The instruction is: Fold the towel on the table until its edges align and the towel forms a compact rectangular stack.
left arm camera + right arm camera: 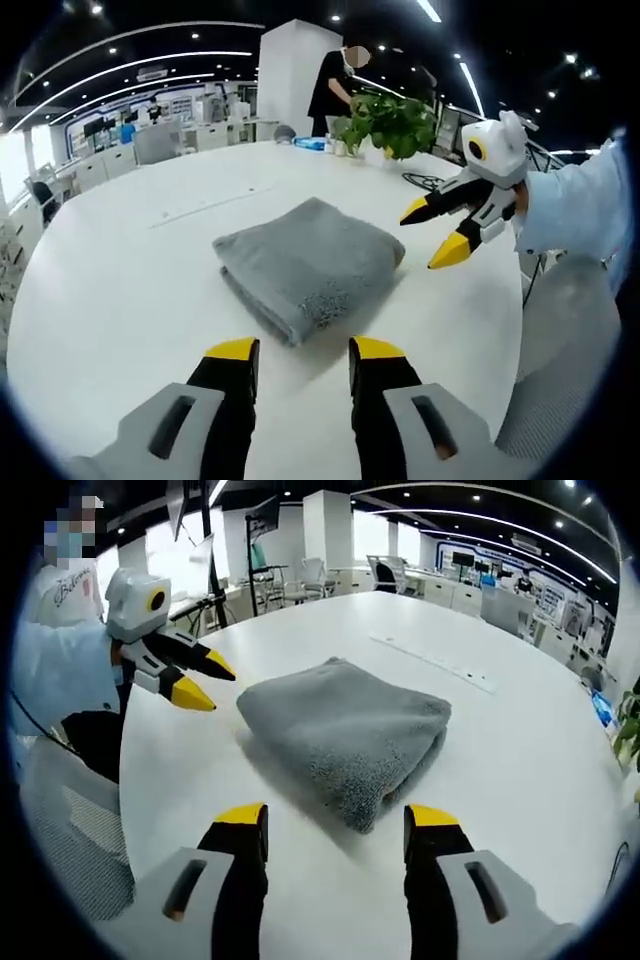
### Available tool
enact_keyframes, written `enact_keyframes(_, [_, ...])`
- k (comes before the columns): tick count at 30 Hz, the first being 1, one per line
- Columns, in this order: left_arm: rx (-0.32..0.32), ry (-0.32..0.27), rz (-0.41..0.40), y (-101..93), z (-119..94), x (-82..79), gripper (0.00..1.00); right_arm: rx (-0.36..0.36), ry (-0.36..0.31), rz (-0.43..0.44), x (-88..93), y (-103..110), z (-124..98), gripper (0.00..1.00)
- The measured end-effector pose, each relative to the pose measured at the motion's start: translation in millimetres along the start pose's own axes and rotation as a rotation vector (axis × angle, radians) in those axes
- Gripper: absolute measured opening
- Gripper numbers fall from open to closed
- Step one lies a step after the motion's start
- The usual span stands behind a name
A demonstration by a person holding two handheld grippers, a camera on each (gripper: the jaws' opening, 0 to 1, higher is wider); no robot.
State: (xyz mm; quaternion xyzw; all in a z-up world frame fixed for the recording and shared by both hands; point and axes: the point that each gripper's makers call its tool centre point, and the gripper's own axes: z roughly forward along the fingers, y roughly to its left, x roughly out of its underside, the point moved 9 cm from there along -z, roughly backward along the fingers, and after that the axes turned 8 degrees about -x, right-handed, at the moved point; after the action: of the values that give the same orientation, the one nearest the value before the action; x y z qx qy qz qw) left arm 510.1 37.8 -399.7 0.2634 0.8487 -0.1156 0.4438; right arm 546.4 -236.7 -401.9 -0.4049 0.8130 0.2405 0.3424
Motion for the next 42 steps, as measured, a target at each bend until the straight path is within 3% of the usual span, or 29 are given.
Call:
enact_keyframes(10, [-0.056,-0.049,-0.008,1.5,-28.4,0.8,0.43,0.022,-0.061,-0.003,1.6,12.8,-27.7,0.63])
enact_keyframes(25, [-0.172,-0.150,-0.078,-13.5,-70.4,5.5,0.52,0.040,-0.124,-0.020,16.7,40.8,-65.1,0.72])
enact_keyframes(42, [-0.214,-0.189,-0.092,-30.6,-80.2,5.7,0.54,0.059,-0.182,0.020,32.5,40.6,-87.9,0.73])
